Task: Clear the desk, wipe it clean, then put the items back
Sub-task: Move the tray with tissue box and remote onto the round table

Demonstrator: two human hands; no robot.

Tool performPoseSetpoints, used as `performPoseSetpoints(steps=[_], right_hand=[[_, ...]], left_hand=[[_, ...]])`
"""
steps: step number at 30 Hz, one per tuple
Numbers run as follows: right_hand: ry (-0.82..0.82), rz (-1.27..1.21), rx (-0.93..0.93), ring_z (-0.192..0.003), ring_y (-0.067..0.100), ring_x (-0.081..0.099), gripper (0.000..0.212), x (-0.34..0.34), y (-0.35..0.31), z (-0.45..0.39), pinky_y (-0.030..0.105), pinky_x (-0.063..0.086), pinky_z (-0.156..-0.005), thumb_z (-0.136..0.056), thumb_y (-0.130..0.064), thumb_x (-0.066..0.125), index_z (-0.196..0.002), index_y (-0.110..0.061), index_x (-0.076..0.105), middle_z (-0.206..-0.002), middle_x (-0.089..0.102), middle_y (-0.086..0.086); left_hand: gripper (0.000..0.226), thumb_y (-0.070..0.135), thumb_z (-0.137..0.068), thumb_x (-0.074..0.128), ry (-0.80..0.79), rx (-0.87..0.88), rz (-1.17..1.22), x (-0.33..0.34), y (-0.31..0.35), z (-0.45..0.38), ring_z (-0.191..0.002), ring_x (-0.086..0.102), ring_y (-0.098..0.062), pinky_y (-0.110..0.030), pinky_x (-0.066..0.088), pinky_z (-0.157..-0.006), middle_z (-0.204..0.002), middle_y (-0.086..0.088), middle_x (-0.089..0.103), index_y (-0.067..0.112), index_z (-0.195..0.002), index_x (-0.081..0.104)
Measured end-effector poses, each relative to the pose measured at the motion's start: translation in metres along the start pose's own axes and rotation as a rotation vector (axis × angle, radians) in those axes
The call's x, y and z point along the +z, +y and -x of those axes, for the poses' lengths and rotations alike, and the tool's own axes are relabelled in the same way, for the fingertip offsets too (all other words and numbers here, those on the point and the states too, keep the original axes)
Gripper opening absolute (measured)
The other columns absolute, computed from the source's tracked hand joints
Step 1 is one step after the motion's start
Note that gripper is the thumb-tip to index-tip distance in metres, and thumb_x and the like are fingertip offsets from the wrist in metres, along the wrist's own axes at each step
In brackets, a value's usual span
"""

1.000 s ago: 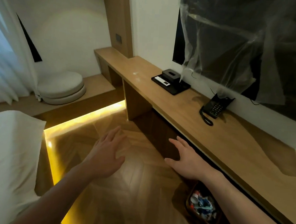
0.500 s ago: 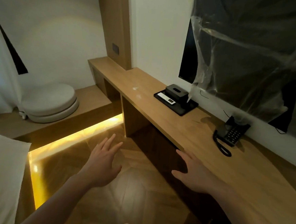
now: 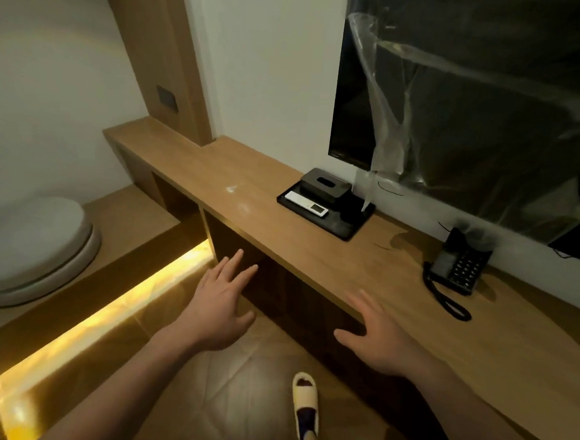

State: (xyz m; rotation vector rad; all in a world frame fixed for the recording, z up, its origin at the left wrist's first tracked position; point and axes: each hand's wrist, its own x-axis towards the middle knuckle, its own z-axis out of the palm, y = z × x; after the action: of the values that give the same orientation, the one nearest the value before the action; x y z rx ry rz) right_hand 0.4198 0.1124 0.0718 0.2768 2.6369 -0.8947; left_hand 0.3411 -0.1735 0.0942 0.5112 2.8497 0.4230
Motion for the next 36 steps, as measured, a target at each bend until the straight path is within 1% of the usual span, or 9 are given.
performPoseSetpoints(steps=[8, 13, 17, 20, 23, 26, 31, 34, 36], right_hand=[[-0.040, -0.071, 0.030, -0.157, 0.018, 0.012, 0.082, -0.006, -0.014, -0.118, 0.045, 0.028, -0.122, -0.095, -0.054, 0.063, -0.160, -0.047, 0.014, -0.170, -0.003, -0.019], [-0.077, -0.100, 0.034, -0.157, 0.019, 0.013, 0.082, -0.006, -0.029, -0.208, 0.047, 0.031, -0.121, -0.094, -0.051, 0.065, -0.159, -0.049, 0.015, -0.169, -0.003, -0.020], [-0.084, -0.120, -0.013, -0.157, 0.021, 0.015, 0.081, -0.012, -0.050, -0.282, 0.045, 0.032, -0.120, -0.096, -0.046, 0.065, -0.161, -0.044, 0.018, -0.170, -0.004, -0.017], [-0.115, -0.125, 0.042, -0.157, 0.022, 0.016, 0.080, -0.007, -0.048, -0.314, 0.045, 0.033, -0.119, -0.096, -0.041, 0.066, -0.161, -0.041, 0.019, -0.170, -0.004, -0.016], [-0.083, -0.203, 0.051, -0.156, 0.020, 0.019, 0.079, -0.007, -0.039, -0.338, 0.043, 0.035, -0.118, -0.097, -0.034, 0.067, -0.161, -0.042, 0.020, -0.170, -0.003, -0.018], [-0.019, -0.223, 0.155, -0.155, 0.021, 0.021, 0.080, -0.012, -0.022, -0.363, 0.044, 0.035, -0.118, -0.097, -0.033, 0.067, -0.161, -0.040, 0.020, -0.170, 0.000, -0.014], [0.107, -0.325, 0.388, -0.155, 0.024, 0.022, 0.083, -0.008, 0.012, -0.396, 0.045, 0.031, -0.121, -0.096, -0.030, 0.070, -0.163, -0.032, 0.020, -0.171, 0.010, -0.004], [0.154, -0.371, 0.493, -0.155, 0.026, 0.021, 0.081, -0.009, 0.023, -0.424, 0.041, 0.027, -0.123, -0.096, -0.025, 0.069, -0.163, -0.030, 0.022, -0.171, 0.013, 0.002], [0.170, -0.401, 0.565, -0.156, 0.027, 0.018, 0.081, -0.010, 0.026, -0.446, 0.041, 0.023, -0.124, -0.096, -0.024, 0.066, -0.163, -0.029, 0.021, -0.171, 0.012, 0.004]], left_hand=[[0.080, 0.043, -0.098, 0.061, -0.034, -0.020, 0.029, -0.003, -0.039, -0.110, -0.157, -0.012, -0.017, -0.045, 0.008, -0.129, -0.170, 0.011, -0.016, 0.042, -0.162, 0.012], [0.078, 0.047, -0.096, 0.062, -0.031, -0.159, 0.088, -0.010, -0.088, -0.166, -0.158, -0.003, -0.017, -0.044, 0.014, -0.128, -0.171, 0.012, -0.008, 0.043, -0.161, 0.018], [0.079, 0.047, -0.095, 0.063, -0.013, -0.217, 0.090, -0.015, -0.117, -0.220, -0.158, 0.002, -0.018, -0.044, 0.017, -0.128, -0.172, 0.010, -0.003, 0.041, -0.161, 0.020], [0.079, 0.045, -0.095, 0.064, -0.090, -0.230, 0.117, -0.011, -0.129, -0.252, -0.158, 0.003, -0.018, -0.044, 0.018, -0.128, -0.172, 0.009, -0.001, 0.039, -0.161, 0.022], [0.079, 0.044, -0.094, 0.065, -0.138, -0.217, 0.141, -0.011, -0.139, -0.290, -0.158, 0.007, -0.019, -0.044, 0.021, -0.127, -0.172, 0.008, 0.002, 0.038, -0.161, 0.024], [0.080, 0.041, -0.094, 0.067, -0.201, -0.199, 0.152, -0.008, -0.148, -0.345, -0.158, 0.011, -0.023, -0.044, 0.024, -0.127, -0.172, 0.004, 0.006, 0.033, -0.162, 0.025], [0.081, 0.036, -0.092, 0.070, -0.337, -0.134, 0.131, 0.009, -0.158, -0.446, -0.155, 0.022, -0.026, -0.041, 0.032, -0.123, -0.172, 0.000, 0.008, 0.031, -0.161, 0.027], [0.078, 0.032, -0.092, 0.071, -0.400, -0.055, 0.109, 0.016, -0.165, -0.508, -0.146, 0.039, -0.026, -0.041, 0.044, -0.115, -0.171, 0.001, 0.011, 0.030, -0.159, 0.031], [0.076, 0.028, -0.092, 0.070, -0.446, 0.009, 0.051, 0.019, -0.167, -0.550, -0.139, 0.049, -0.025, -0.036, 0.049, -0.110, -0.171, 0.000, 0.011, 0.028, -0.158, 0.032]])
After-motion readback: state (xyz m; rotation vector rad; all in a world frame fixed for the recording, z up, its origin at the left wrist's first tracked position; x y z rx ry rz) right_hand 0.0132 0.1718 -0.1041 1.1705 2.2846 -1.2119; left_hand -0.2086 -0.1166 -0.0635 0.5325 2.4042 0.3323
